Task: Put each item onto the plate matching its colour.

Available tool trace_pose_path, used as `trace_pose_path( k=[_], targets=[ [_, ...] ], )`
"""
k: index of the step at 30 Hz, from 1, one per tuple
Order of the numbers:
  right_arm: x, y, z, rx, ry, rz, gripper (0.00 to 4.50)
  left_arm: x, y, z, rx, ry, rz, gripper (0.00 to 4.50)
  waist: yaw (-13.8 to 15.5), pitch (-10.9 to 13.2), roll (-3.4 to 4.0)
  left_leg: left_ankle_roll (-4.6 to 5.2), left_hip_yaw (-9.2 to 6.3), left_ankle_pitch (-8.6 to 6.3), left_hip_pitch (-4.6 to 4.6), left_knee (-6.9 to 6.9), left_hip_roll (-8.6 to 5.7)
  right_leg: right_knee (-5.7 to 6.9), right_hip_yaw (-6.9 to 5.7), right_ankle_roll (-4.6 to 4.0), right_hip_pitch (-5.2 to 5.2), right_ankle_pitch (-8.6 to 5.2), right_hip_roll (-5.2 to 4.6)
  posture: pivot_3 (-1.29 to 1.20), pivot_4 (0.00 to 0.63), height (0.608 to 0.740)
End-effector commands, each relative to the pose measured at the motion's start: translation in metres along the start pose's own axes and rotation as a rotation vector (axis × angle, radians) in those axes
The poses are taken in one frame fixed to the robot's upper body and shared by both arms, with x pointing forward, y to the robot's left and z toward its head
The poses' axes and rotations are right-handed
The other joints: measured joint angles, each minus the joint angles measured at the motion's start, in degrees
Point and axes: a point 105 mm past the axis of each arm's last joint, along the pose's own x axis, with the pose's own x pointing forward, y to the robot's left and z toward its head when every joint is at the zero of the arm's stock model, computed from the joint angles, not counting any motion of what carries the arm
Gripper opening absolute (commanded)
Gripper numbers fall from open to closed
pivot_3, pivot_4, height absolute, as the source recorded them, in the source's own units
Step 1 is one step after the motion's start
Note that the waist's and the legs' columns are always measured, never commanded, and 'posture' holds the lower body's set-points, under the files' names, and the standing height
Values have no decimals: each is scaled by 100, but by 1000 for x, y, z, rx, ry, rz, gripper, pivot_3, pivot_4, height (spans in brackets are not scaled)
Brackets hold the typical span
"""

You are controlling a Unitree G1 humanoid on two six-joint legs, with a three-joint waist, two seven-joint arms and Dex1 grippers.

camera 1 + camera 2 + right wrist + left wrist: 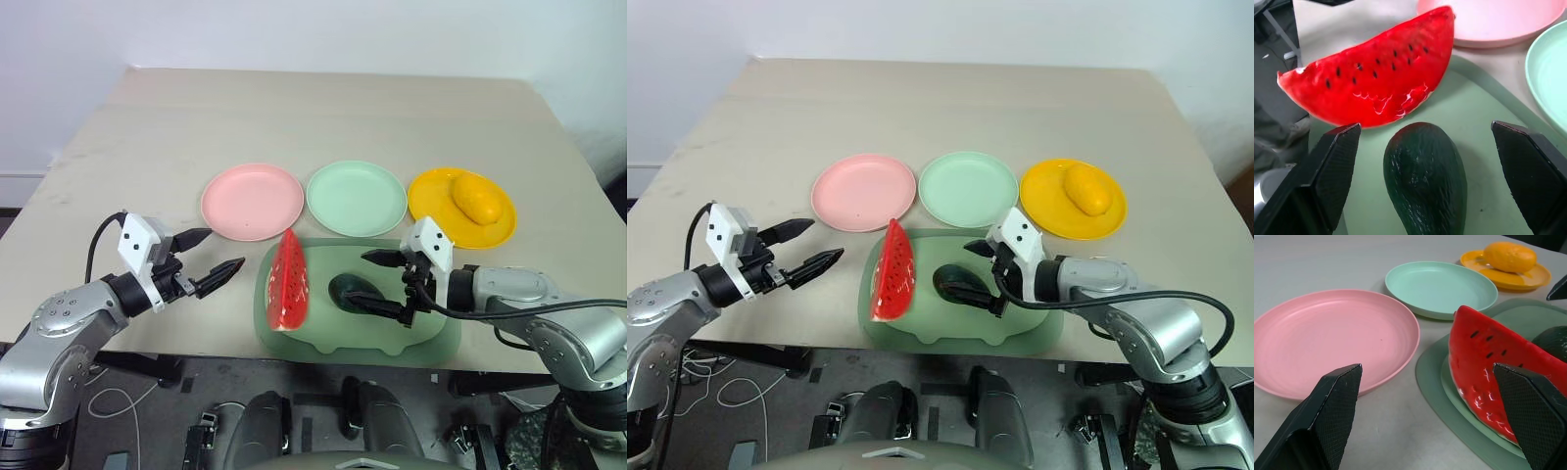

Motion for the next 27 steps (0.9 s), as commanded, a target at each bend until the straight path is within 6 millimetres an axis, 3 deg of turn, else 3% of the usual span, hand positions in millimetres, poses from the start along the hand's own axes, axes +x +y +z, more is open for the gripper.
trace_pose_path(
  k=[1,12,23,27],
  targets=[
    [3,1,2,-29,2,15,4479,-4,-2,11,44,-30,5,4500,0,0,0,0,0,0,0,0,0,0,0,0,0,0,0,0,150,740],
    [23,-13,-15,-43,85,25,4479,-7,-1,13,49,-35,26,4500,-2,0,0,0,0,0,0,0,-1,0,-1,0,0,0,1,0,150,740],
    [28,-19,-21,-35,114,32,4479,-13,-2,11,50,-30,52,4500,0,0,0,0,0,0,0,0,-2,1,-1,2,0,1,0,0,150,740],
    [27,-21,-18,-31,103,27,3325,-13,-2,11,49,-30,56,4500,-2,0,0,0,0,0,0,0,-2,1,-1,3,0,2,0,0,150,740]
  ],
)
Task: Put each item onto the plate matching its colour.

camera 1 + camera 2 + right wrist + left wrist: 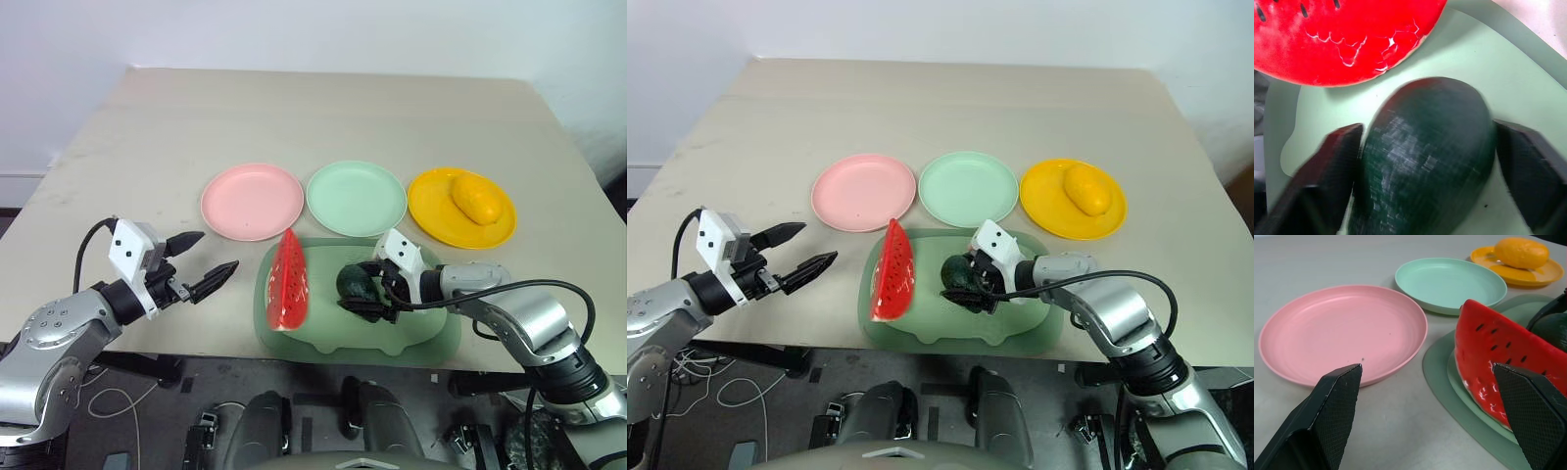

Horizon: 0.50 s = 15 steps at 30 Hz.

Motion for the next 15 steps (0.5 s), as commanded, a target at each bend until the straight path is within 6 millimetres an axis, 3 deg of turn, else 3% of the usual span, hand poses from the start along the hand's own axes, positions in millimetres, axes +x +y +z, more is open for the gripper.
trace_pose_path(
  k=[1,5,8,11,15],
  targets=[
    [-5,-3,13,-18,-39,-7,3322,-4,-1,11,35,-37,7,4500,0,0,0,0,0,0,0,0,0,0,0,0,0,0,0,0,150,740],
    [-9,-6,20,-34,-57,-19,3322,-4,-1,12,34,-37,10,4500,1,0,0,0,0,0,0,0,0,0,0,0,0,0,0,0,150,740],
    [-16,-20,48,-51,-139,-74,3322,-4,0,12,36,-37,12,4500,-11,0,0,0,0,0,0,0,0,1,0,-1,-1,-1,0,0,150,740],
    [-22,-52,84,-64,-224,-186,3322,-3,1,12,36,-37,13,4500,-42,1,2,-1,4,1,1,0,0,3,1,7,-3,7,3,0,150,740],
    [-17,-94,103,-77,-232,-322,3322,0,0,13,35,-44,9,4500,-31,1,2,-3,4,2,0,-1,-2,3,0,8,-4,8,7,0,150,740]
  ],
)
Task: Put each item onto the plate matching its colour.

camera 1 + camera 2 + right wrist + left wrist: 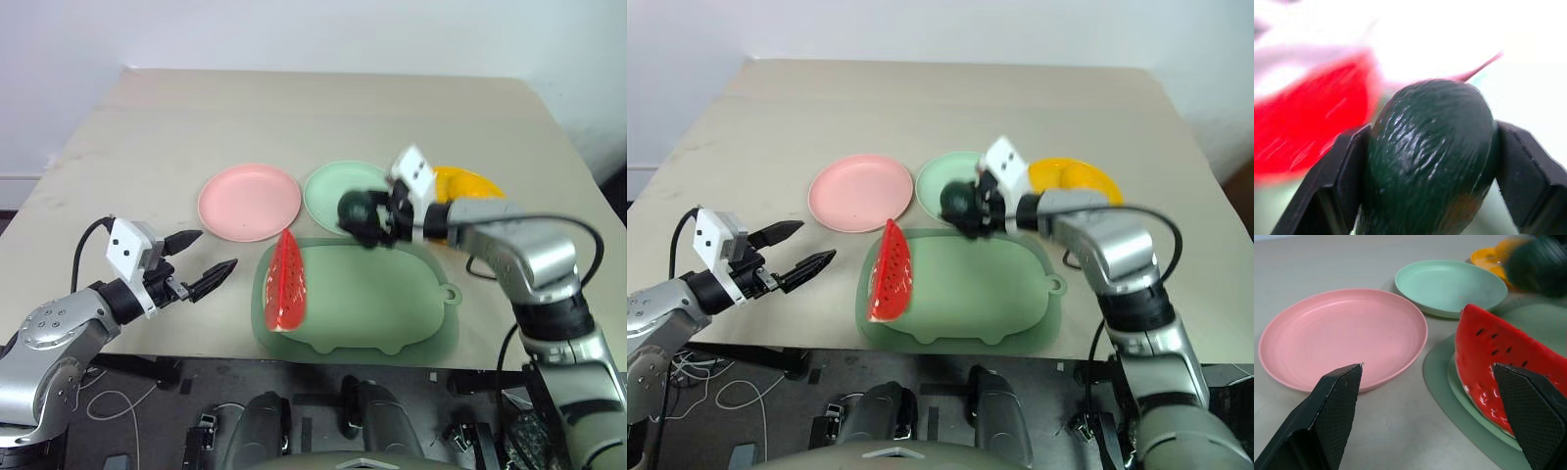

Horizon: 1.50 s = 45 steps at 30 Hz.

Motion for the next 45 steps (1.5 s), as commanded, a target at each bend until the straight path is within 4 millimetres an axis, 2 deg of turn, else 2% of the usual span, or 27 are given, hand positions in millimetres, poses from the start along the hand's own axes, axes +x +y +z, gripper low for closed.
trace_pose_path(
  k=[1,4,8,9,10,13,16,19,22,24,27,30,35,40,45],
  targets=[
    [13,-33,2,-25,1,-120,3322,2,-2,12,31,-43,-6,4500,14,0,0,0,1,0,-2,0,-1,-1,-1,0,0,0,0,0,150,740],
    [30,-52,-11,-91,53,-177,3322,3,-3,13,33,-49,-1,4500,17,0,0,0,4,0,-5,1,-5,-2,-1,2,1,1,-4,0,150,740],
    [44,-60,-22,-146,80,-176,3322,-1,-4,13,37,-50,21,4500,-26,2,3,-1,5,1,-5,1,-5,-1,0,3,-1,2,-6,0,150,740],
    [45,-63,-23,-146,76,-178,4076,-3,-6,14,38,-52,26,4500,-57,3,4,-4,5,2,-5,0,-3,0,0,3,-2,2,-5,0,150,740],
    [45,-65,-24,-146,71,-180,4374,-4,-8,15,39,-53,29,4500,-78,3,5,-9,4,5,-5,0,-1,0,0,3,-2,2,-6,0,150,740],
    [45,-69,-23,-172,54,-196,4470,-7,-11,16,42,-50,37,4500,-115,3,5,-25,3,14,-5,0,3,0,1,4,-2,2,-8,0,150,740],
    [34,-69,-7,-272,-39,-215,4470,-10,-18,23,33,-64,56,4500,-116,5,7,-23,0,13,-4,-1,7,2,1,4,-3,2,-7,0,150,740],
    [23,-70,8,-296,-129,-249,4470,-12,-21,33,-2,-96,64,4500,-109,4,7,-24,-2,13,-5,-1,7,3,1,4,-2,2,-8,0,150,740],
    [1,-76,16,-363,-179,-307,4470,-10,-31,39,-32,-71,49,4500,-76,4,6,-24,-8,14,-4,0,6,3,0,4,1,3,-10,0,150,740],
    [-20,-77,21,-402,-223,-334,4470,-5,-45,51,-71,-104,12,4500,-60,4,6,-24,-10,14,-4,1,3,1,0,4,5,3,-14,0,150,740],
    [-42,-59,26,-397,-277,-255,4470,2,-63,65,-100,-120,-23,4500,-64,5,4,-24,-15,14,-4,1,2,0,1,5,7,3,-18,0,150,740],
    [-52,-41,20,-376,-270,-163,4470,14,-72,59,-122,-36,-20,4500,-106,5,6,-23,-15,13,10,-1,4,3,3,5,16,3,-12,0,150,740],
    [-47,-21,5,-359,-238,-91,4470,31,-74,39,-186,110,34,4500,-95,5,6,-16,-12,9,37,-5,4,7,4,3,34,3,-3,0,150,740],
    [-40,-15,0,-340,-237,-85,4470,40,-83,20,-248,211,37,4500,-74,6,5,-45,-11,25,36,-5,-7,5,5,2,35,3,-5,0,150,740],
    [-43,-10,-1,-328,-246,-82,4470,54,-89,4,-256,291,20,4500,16,6,4,-52,-11,29,35,-4,-13,4,5,2,36,3,-5,0,150,740]
  ],
)
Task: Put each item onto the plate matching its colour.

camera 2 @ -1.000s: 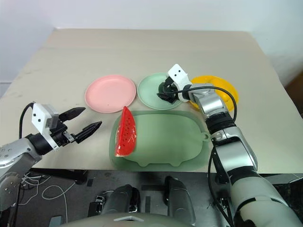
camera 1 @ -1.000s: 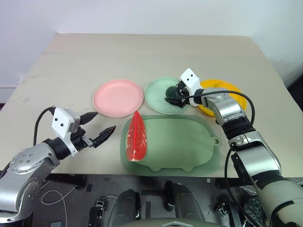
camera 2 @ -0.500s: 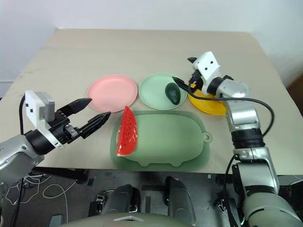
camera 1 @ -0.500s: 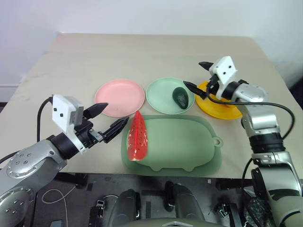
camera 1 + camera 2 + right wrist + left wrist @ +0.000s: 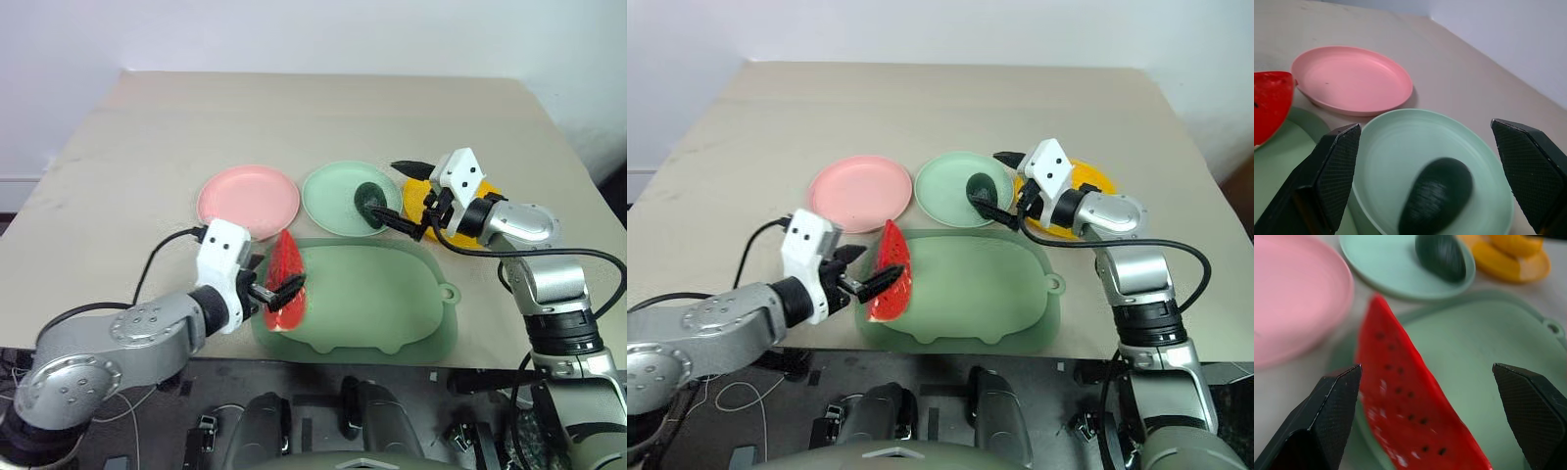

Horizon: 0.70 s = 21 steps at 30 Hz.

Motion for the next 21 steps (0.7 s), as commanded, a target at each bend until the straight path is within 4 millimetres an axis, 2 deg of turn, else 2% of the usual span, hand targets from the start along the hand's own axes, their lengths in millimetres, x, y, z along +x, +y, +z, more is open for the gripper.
trace_pose_path(
  k=[1,6,10,12,16,21],
  targets=[
    [-5,2,16,-24,-48,-2,4470,9,3,-5,5,40,19,4500,34,0,0,0,0,0,0,0,0,0,0,0,0,0,0,0,150,740],
    [-20,16,14,35,-33,74,4470,26,11,-22,1,140,55,4500,63,0,-1,-1,-1,1,-1,0,-3,-3,-1,0,2,0,1,0,150,740],
    [-30,38,4,82,12,145,4500,35,16,-33,-8,188,73,3555,58,-1,-3,0,-2,0,0,0,-3,-5,-1,1,5,-1,0,0,150,740],
    [-31,45,0,104,24,147,4500,38,13,-35,-8,189,56,3418,58,-2,-1,0,-1,0,5,0,-3,-4,0,0,9,-1,0,0,150,740],
    [-33,54,-6,126,41,147,4500,41,10,-24,11,140,35,3417,62,-1,-2,26,-2,-14,30,0,-3,-5,0,-15,34,-12,0,0,150,740],
    [-35,56,-5,145,46,141,4500,42,15,14,42,9,48,3415,59,2,-8,29,-4,-17,45,-3,-2,-7,-1,-15,50,-14,0,0,150,740]
  ],
)
